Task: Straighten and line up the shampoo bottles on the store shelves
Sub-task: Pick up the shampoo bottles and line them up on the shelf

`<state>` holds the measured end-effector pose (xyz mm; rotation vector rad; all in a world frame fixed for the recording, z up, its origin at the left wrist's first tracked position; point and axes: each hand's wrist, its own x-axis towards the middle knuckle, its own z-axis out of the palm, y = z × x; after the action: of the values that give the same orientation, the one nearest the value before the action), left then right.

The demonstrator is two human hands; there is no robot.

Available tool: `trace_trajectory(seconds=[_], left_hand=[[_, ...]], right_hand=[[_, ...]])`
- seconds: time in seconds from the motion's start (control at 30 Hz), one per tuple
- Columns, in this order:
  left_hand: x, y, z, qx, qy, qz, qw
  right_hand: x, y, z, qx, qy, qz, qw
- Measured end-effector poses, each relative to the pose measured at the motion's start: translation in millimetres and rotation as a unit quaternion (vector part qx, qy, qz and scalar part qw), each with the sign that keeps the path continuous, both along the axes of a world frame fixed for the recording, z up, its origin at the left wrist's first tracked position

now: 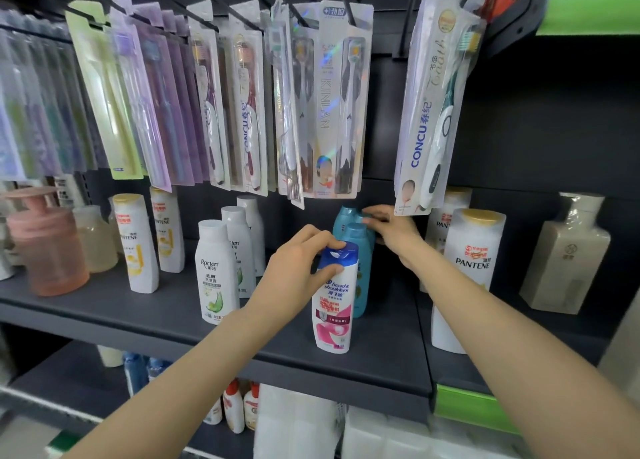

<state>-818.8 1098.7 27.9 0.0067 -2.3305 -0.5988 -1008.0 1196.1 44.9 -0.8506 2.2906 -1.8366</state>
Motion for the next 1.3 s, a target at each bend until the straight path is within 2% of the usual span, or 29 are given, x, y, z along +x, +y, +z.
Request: trace_trajectory(seconds=[0.27,0.6,0.73,0.83,0.97,1.13,1.3], left_hand=[[2,3,-4,0.01,0.008,0.002,1.0],[5,6,-4,0.023,-0.003,-0.005,1.0],[13,14,-4,-0.012,0.044,0.008,0.999],[22,23,-5,-0.013,0.066,-0.027,0.997],[32,32,-8,0.01,0.002,-0.093,0.996],[45,35,-13,0.106,-0.115,-0.139,0.978],[57,24,-17,0.161,-0.161,-0.164,0.96]], right_hand=[[36,36,-9,0.046,0.143,-0.11,0.982],[86,73,-7,0.047,0.145,-0.115,0.982],[106,86,-1,0.006,0.12,-0.094,0.988],[119,95,8,-0.026,0.079,-0.066,0.994],[135,106,17,-0.092,0.026,-0.023,0.995],[146,114,17,-0.181,-0.049,-0.008,0.982],[152,119,12,-0.243,-0.105,-0.017,0.964]])
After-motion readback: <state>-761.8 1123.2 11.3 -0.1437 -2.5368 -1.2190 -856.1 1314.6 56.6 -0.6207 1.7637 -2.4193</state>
